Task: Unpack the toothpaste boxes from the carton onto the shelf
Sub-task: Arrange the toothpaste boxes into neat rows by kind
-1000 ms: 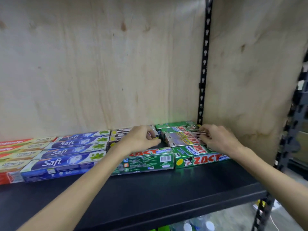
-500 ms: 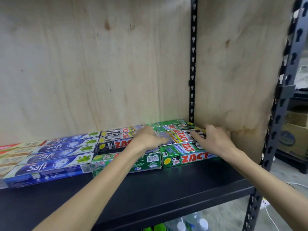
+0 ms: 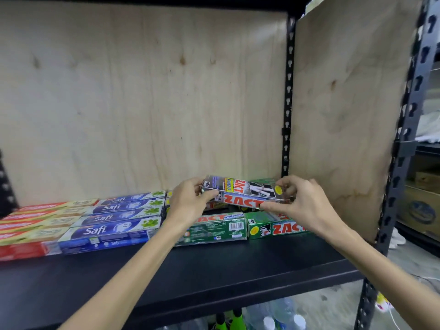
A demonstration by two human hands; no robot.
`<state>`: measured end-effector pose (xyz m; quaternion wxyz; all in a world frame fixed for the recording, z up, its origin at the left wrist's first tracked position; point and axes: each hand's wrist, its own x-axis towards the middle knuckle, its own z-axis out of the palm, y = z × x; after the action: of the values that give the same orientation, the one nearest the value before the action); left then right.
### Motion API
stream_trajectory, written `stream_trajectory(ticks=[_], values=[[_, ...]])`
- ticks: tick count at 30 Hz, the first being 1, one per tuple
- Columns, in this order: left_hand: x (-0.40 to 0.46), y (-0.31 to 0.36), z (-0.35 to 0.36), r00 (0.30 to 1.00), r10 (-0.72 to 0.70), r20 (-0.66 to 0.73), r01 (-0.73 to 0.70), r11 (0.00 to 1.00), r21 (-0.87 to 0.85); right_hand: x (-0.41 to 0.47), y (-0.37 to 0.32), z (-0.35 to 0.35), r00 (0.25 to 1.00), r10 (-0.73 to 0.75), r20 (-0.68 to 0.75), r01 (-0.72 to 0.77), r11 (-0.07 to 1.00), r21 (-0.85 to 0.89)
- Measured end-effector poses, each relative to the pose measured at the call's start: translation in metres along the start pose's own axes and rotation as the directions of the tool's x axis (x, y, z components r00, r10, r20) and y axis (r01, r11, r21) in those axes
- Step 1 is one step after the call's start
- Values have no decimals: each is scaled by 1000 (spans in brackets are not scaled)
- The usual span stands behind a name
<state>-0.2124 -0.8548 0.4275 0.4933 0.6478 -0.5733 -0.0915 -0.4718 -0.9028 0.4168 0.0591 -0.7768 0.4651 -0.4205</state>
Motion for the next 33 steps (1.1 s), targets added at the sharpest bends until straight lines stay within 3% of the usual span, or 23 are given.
stream_trajectory(ticks=[6, 10, 12, 15, 20, 22, 25, 29, 31, 33], values=[[-12, -40, -27, 997, -70, -34, 74, 989, 128, -30, -48, 29, 999, 12, -34, -12, 1000, 0], [-40, -43, -30, 982, 55, -178, 13, 932, 361, -50, -73, 46, 992, 93, -90, -77, 984, 162], [-56, -37, -30, 975, 106, -194, -54, 964, 259, -58, -83, 51, 986, 94, -137, -69, 982, 176], [-81, -18, -29, 992, 123, -37, -122, 992, 46, -70, -98, 60, 990, 60, -130, -36, 983, 181], [-88, -12, -36, 988, 76, 132, -66, 995, -80, -87, -119, 68, 998, -59, -32, 65, 966, 251], [-78, -24, -42, 986, 34, 164, -31, 999, -22, -87, -121, 70, 993, -119, 3, 112, 941, 319], [-65, -35, -53, 980, 34, 194, -81, 967, 241, -75, -112, 71, 982, -182, 50, 155, 930, 332], [-53, -39, -68, 952, 47, 303, -169, 906, 388, -35, -81, 70, 980, -199, 11, 195, 969, 154], [-44, -44, -77, 931, 62, 359, -209, 899, 386, -10, -62, 65, 983, -98, 158, 100, 995, -5], [-36, -47, -84, 915, 87, 395, -232, 912, 337, 11, -48, 58, 937, -16, 350, 40, 997, -62]])
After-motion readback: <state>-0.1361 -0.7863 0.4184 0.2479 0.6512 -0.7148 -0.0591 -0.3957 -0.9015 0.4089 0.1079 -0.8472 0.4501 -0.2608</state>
